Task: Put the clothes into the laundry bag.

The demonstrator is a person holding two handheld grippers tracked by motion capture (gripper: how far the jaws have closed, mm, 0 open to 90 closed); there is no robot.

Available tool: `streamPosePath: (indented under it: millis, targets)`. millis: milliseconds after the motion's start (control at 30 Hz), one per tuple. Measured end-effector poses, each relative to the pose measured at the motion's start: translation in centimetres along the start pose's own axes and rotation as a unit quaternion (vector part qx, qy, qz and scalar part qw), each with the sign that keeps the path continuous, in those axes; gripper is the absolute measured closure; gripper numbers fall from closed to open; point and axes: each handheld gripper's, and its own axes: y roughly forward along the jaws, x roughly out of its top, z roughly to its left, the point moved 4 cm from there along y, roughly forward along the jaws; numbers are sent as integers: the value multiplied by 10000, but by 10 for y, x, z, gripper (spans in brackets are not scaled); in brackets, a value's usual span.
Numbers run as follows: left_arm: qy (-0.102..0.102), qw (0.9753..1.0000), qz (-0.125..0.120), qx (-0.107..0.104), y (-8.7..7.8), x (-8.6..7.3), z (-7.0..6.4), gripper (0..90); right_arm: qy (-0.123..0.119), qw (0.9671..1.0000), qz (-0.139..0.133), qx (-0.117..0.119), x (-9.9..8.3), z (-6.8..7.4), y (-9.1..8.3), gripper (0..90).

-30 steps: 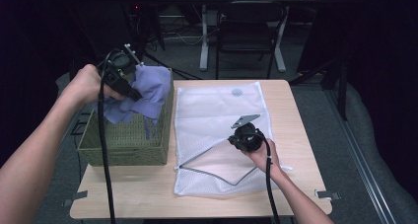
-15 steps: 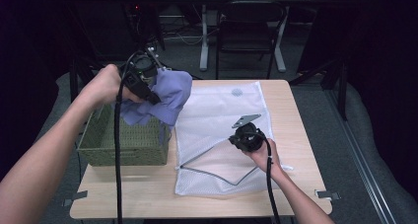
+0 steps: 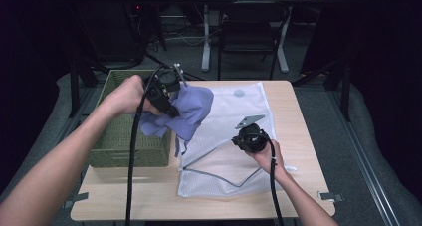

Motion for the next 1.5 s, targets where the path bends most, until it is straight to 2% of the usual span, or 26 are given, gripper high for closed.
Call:
streamPosePath:
  millis: [167, 233, 300, 400, 433, 500, 533, 800, 1067, 1167, 1267, 1500]
  targets:
    - [147, 9996, 131, -178, 16, 1, -10, 726, 0, 10000, -8, -18, 0, -1, -1, 878]
    - [153, 9997, 135, -162, 23, 1, -14, 725, -12, 10000, -14, -27, 0, -1, -1, 878]
    - [227, 9992, 217, -232, 28, 1, -18, 725, -13, 10000, -10, -35, 0, -1, -1, 878]
    - [245, 9992, 172, -249, 34, 1, -22, 725, 8, 10000, -3, -34, 0, 0, 0, 878]
    - [311, 9986, 283, -317, 38, 1, -24, 725, -7, 10000, -8, -29, 0, 0, 0, 878]
    - [313, 9987, 244, -309, 41, 1, -26, 725, -3, 10000, -11, -32, 0, 0, 0, 878]
    - [361, 9982, 285, -377, 44, 1, -29, 725, -23, 10000, -14, -56, 0, -1, 0, 878]
    - [488, 9970, 346, -496, 65, -1, -45, 722, -27, 10000, -14, -70, 0, -1, -1, 878]
    - [668, 9942, 468, -698, 87, -3, -58, 719, -18, 10000, -20, -79, 1, 0, -1, 879]
    - [669, 9937, 489, -752, 94, -3, -60, 718, -28, 10000, -18, -80, 1, 0, -1, 879]
    - [706, 9919, 561, -899, 109, -2, -64, 716, -44, 10000, -40, -77, 1, 0, -1, 879]
    - [712, 9903, 584, -1038, 130, -2, -69, 714, -54, 10000, -42, -64, 1, 1, -2, 879]
